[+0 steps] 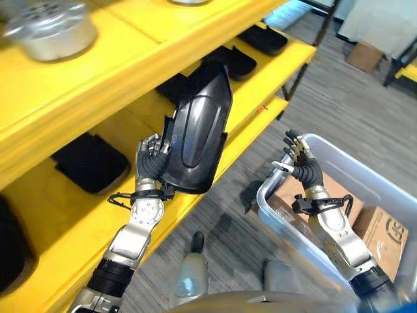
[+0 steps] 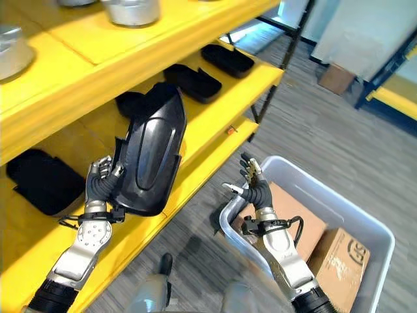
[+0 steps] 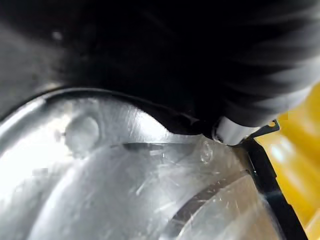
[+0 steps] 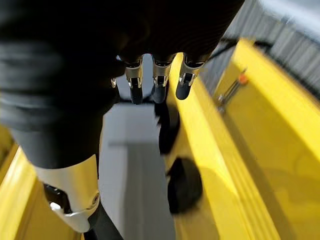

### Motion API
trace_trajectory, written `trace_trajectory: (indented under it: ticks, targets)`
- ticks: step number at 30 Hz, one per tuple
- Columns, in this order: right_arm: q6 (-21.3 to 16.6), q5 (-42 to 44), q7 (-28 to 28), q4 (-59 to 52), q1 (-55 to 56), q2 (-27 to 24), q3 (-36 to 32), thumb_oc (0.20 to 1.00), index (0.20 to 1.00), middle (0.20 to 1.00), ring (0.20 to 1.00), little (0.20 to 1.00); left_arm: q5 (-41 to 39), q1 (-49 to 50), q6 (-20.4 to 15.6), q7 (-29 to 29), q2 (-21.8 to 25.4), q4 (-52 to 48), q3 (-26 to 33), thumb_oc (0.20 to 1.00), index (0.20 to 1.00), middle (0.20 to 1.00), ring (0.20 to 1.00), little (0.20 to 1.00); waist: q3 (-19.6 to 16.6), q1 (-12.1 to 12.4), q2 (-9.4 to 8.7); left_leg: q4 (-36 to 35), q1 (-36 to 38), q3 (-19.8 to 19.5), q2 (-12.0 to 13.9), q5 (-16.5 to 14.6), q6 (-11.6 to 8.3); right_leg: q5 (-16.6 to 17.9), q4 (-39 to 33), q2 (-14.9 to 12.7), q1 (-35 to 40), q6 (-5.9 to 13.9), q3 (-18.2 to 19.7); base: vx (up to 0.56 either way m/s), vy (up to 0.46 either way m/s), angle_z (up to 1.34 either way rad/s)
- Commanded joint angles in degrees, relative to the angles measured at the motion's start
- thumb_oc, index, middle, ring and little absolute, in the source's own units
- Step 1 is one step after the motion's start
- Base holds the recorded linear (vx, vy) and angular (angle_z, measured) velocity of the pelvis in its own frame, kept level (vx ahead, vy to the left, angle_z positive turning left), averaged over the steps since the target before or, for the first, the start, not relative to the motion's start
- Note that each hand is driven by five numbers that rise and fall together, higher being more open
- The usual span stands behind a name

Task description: Move parts from the plastic box to the shelf.

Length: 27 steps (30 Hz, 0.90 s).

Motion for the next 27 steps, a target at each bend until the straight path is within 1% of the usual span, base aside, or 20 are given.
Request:
trace_trajectory:
  ticks: [1,2,3,4,6,7,8,9,10,11,13,14,18,19,20,21,22,24,26,27]
  targets:
    - [-4.03,-3.29,-0.54,0.32,-2.66,0.36,-2.11,1.0,1.0,1.0,1.0,1.0,-2.61,-2.93,-3.56,1.04,-0.86,-3.74,0.28,0.2,0.2,0.2,0.2,0.2,-2.05,-0.26,-0.41,1.01,4.22,2.98,-8.7,-9.14,3.69,8.26,-16.33,-1.12,7.06,0.5,-4.08,-0.14,-0.154,0.82]
    - [-4.32,-4.35,-0.53,0.98,-2.61,0.52,-2.5,1.0,1.0,1.0,1.0,1.0,-2.71,-2.85,-3.21,0.46,-1.5,-3.57,0.83,0.2,0.2,0.2,0.2,0.2,-1.86,-0.15,-0.32,1.43,3.71,1.74,-9.16,-8.54,3.6,8.92,-17.33,-0.63,7.31,0.03,-4.16,-0.12,-0.12,0.64]
    - [-4.33,-4.36,-0.53,0.99,-2.62,0.52,-2.5,1.0,1.0,1.0,1.0,1.0,-2.71,-2.84,-3.19,0.45,-1.51,-3.58,0.84,0.2,0.2,0.2,0.2,0.2,-1.86,-0.23,-0.31,1.44,3.71,1.66,-9.17,-8.53,3.6,8.94,-17.39,-0.63,7.35,0.03,-4.23,-0.22,-0.145,0.41]
    - [-4.19,-4.01,-0.5,0.68,-2.76,-0.22,-2.58,1.0,1.0,1.0,1.0,1.0,-3.2,-2.09,-3.81,0.45,-1.98,-4.0,1.41,0.2,0.2,0.2,0.2,0.2,-1.24,0.1,0.14,1.78,2.76,0.47,-9.16,-7.69,3.14,7.91,-17.92,0.18,8.07,-0.9,-3.68,-0.18,-0.115,0.4]
    - [-4.51,-4.73,0.04,1.44,-2.39,-0.13,-2.79,1.0,1.0,1.0,1.0,1.0,-2.84,-1.36,-3.04,0.61,-2.61,-4.39,1.92,0.2,0.2,0.2,0.2,0.2,-0.72,0.28,0.51,2.2,1.12,0.51,-9.24,-6.8,2.61,7.0,-18.39,0.64,9.33,-1.32,-3.16,-0.18,-0.108,0.17]
    - [-4.99,-4.6,0.32,1.89,-1.43,-0.38,-3.44,1.0,1.0,1.0,1.0,1.0,-2.44,-1.77,-2.11,0.63,-2.9,-3.89,1.95,0.2,0.2,0.2,0.2,0.2,-0.33,-0.71,0.72,2.59,0.24,4.52,-8.91,-6.71,2.31,6.53,-18.97,0.52,10.34,-1.54,-3.94,-0.11,-0.064,0.07]
    - [-5.23,-4.73,-0.05,1.87,-0.93,-0.49,-3.72,1.0,1.0,1.0,1.0,1.0,-2.38,-2.16,-2.01,0.43,-3.0,-3.56,1.75,0.2,0.2,0.2,0.2,0.2,-0.13,-1.29,0.77,3.21,-0.23,7.12,-8.62,-6.85,2.11,6.44,-19.18,0.34,10.63,-1.53,-4.59,-0.14,-0.05,0.4]
    - [-5.7,-4.6,-0.45,1.59,0.68,-0.66,-4.65,1.0,1.0,1.0,1.0,1.0,-1.98,-3.05,-1.61,-0.26,-3.52,-2.75,1.54,0.2,0.2,0.2,0.2,0.2,0.02,-2.67,0.87,4.34,-1.27,12.96,-7.39,-7.07,1.66,6.3,-19.48,-0.3,11.0,-1.43,-6.41,-0.13,-0.013,0.87]
    - [-5.8,-4.22,-0.8,1.29,1.6,-0.79,-5.16,1.0,1.0,1.0,1.0,1.0,-1.73,-3.47,-1.31,-0.69,-3.74,-2.58,1.38,0.2,0.2,0.2,0.2,0.2,0.05,-3.31,0.85,4.92,-1.75,15.16,-6.58,-7.09,1.32,6.3,-19.64,-0.84,11.14,-1.35,-7.4,-0.13,0.003,1.42]
    - [-5.78,-4.0,-0.83,1.09,2.18,-0.93,-5.56,1.0,1.0,1.0,1.0,1.0,-1.61,-3.74,-1.06,-0.93,-3.75,-2.6,1.25,0.2,0.2,0.2,0.2,0.2,0.06,-3.74,0.79,5.43,-2.06,16.3,-5.91,-7.14,1.05,6.29,-19.71,-1.32,11.19,-1.29,-8.09,-0.09,0.044,1.55]
    - [-4.98,-3.92,-0.52,0.51,2.99,-1.39,-6.31,1.0,1.0,1.0,1.0,1.0,-1.33,-3.81,-1.4,-1.47,-3.6,-3.04,1.2,0.2,0.2,0.2,0.2,0.2,0.14,-4.54,0.61,6.44,-1.67,17.41,-3.6,-7.78,0.58,5.82,-19.21,-2.8,10.96,-1.33,-9.36,-0.09,0.152,0.9]
    - [-3.87,-3.46,-0.42,0.5,3.35,-1.9,-7.05,1.0,1.0,1.0,1.0,1.0,-1.22,-3.28,-1.94,-2.53,-3.46,-4.54,1.42,0.2,0.2,0.2,0.2,0.2,0.04,-5.36,0.51,6.49,0.61,18.49,0.36,-8.37,-0.01,4.9,-17.59,-5.19,10.24,-1.43,-11.55,-0.09,0.267,0.43]
    - [-3.95,-3.81,-0.79,1.67,3.01,-2.99,-7.56,1.0,1.0,1.0,1.0,1.0,-1.61,-2.76,-3.63,-3.49,-3.43,-5.53,0.82,0.2,0.2,0.2,0.2,0.2,-0.6,-6.6,0.02,6.81,4.49,19.78,7.68,-8.58,-1.2,3.43,-13.72,-9.21,8.81,-1.9,-14.38,-0.04,0.26,0.63]
    - [-4.07,-3.75,-0.82,1.81,2.93,-3.07,-7.56,1.0,1.0,1.0,1.0,1.0,-1.81,-2.73,-3.78,-3.44,-3.46,-5.58,0.71,0.2,0.2,0.2,0.2,0.2,-0.67,-6.68,-0.06,7.02,4.69,19.81,8.28,-8.63,-1.29,3.31,-13.41,-9.61,8.71,-1.95,-14.56,-0.03,0.341,0.46]
    - [-3.87,-3.66,-1.16,1.89,2.6,-3.71,-8.09,1.0,1.0,1.0,1.0,1.0,-2.39,-2.51,-4.44,-2.9,-3.85,-5.85,0.51,0.2,0.2,0.2,0.2,0.2,-0.88,-7.23,0.0,7.78,5.81,20.44,11.23,-7.32,-1.94,2.83,-11.88,-11.07,7.83,-2.08,-15.48,-0.03,0.384,0.52]
    - [-3.87,-3.75,-1.38,1.72,2.58,-4.04,-8.45,1.0,1.0,1.0,1.0,1.0,-2.46,-2.61,-4.72,-1.77,-3.95,-5.92,0.17,0.2,0.2,0.2,0.2,0.2,-0.97,-7.74,0.09,8.52,6.02,20.63,13.0,-5.87,-2.46,2.34,-10.86,-11.85,7.35,-2.22,-16.0,-0.02,0.555,0.49]
    - [-3.67,-3.58,-1.53,1.55,2.16,-4.54,-8.69,1.0,1.0,1.0,1.0,1.0,-2.71,-2.55,-5.89,-0.64,-3.81,-5.49,0.21,0.2,0.2,0.2,0.2,0.2,-1.12,-8.14,0.53,8.55,7.55,20.18,13.82,-5.93,-2.85,1.92,-9.55,-12.68,6.2,-2.13,-15.88,-0.01,0.428,0.49]
    - [-3.77,-3.54,-1.0,1.54,1.84,-4.75,-8.7,1.0,1.0,1.0,1.0,1.0,-2.32,-2.56,-6.36,0.68,-3.83,-5.45,0.22,0.2,0.2,0.2,0.2,0.2,-0.9,-8.08,0.99,8.21,7.82,19.38,13.73,-5.35,-3.22,1.72,-8.82,-13.17,5.66,-1.97,-15.64,0.0,0.395,0.5]
    - [-4.23,-3.39,0.7,1.72,1.39,-5.09,-8.75,1.0,1.0,1.0,1.0,1.0,-1.95,-2.94,-5.94,2.29,-3.63,-5.29,0.29,0.2,0.2,0.2,0.2,0.2,-0.26,-8.14,1.81,7.74,7.94,19.33,12.83,-6.53,-3.49,1.65,-8.08,-13.75,4.9,-1.25,-15.41,0.01,0.548,0.46]
    - [-3.85,-1.83,2.12,0.8,1.75,-5.37,-8.91,1.0,1.0,1.0,1.0,1.0,-2.4,-2.94,-5.04,3.46,-3.46,-5.54,0.52,0.2,0.2,0.2,0.2,0.2,0.1,-8.04,2.37,6.58,8.91,19.55,11.85,-7.22,-3.96,2.37,-8.87,-14.33,4.79,-0.4,-15.47,0.01,0.576,0.32]
